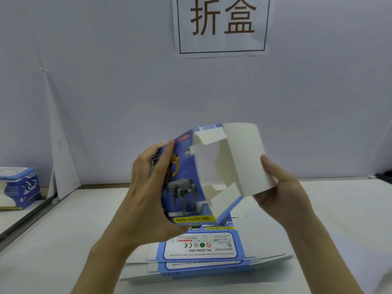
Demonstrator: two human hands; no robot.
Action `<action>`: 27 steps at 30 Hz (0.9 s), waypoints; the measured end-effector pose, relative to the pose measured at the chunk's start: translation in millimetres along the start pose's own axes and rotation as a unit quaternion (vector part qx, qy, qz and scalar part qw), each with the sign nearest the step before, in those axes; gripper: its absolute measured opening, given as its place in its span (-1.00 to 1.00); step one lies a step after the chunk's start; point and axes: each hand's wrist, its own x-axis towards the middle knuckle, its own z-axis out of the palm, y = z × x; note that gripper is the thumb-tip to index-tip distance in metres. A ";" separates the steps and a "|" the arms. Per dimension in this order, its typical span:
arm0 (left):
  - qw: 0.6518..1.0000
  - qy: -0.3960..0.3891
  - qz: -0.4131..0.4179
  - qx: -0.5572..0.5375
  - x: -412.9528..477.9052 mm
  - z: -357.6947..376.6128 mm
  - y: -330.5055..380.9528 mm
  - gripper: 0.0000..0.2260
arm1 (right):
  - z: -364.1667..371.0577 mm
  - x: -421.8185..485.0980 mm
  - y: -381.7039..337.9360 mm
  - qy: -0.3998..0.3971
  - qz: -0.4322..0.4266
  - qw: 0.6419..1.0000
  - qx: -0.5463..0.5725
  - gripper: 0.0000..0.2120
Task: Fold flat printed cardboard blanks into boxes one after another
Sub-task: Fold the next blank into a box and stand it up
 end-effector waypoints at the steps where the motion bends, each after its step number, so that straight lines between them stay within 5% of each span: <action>1: 1.000 -0.005 0.013 -0.003 1.2 2.3 4.8 0.16 | -1.6 1.6 5.4 0.008 0.066 0.998 0.023 -0.79; 4: 0.998 -0.035 0.010 -0.045 1.1 12.9 18.3 0.10 | 0.4 2.3 28.4 -0.101 0.224 0.969 0.028 -0.82; 7: 0.998 -0.034 0.000 -0.059 -0.9 14.7 21.3 0.03 | 0.7 -1.6 38.1 -0.193 0.247 0.948 0.046 -0.64; 11: 1.000 -0.004 -0.007 -0.013 1.6 4.6 15.7 0.08 | 3.6 -0.2 30.6 -0.087 0.122 0.984 -0.101 -0.45; 16: 1.000 0.015 -0.009 -0.016 3.5 -4.6 8.8 0.03 | 0.6 3.0 17.5 0.066 -0.138 0.964 -0.217 -0.70; 19: 1.000 0.000 -0.019 0.023 1.5 -9.0 5.2 0.01 | -3.4 0.7 11.2 0.111 -0.312 0.910 -0.249 -0.77; 23: 0.993 -0.020 -0.044 0.105 1.5 -5.2 10.7 -0.01 | -2.8 -0.7 14.1 0.132 -0.481 0.757 -0.422 -0.70; 24: 0.991 -0.026 -0.044 0.122 1.8 -3.6 11.9 -0.02 | -2.2 -1.6 15.6 0.127 -0.491 0.744 -0.435 -0.70; 25: 0.989 -0.031 -0.046 0.137 2.4 -3.1 12.5 -0.02 | 0.2 -3.2 15.8 0.113 -0.489 0.753 -0.425 -0.73; 27: 0.985 -0.038 -0.054 0.156 3.4 -3.5 12.5 -0.02 | 8.8 -7.3 13.3 0.071 -0.417 0.845 -0.327 -0.82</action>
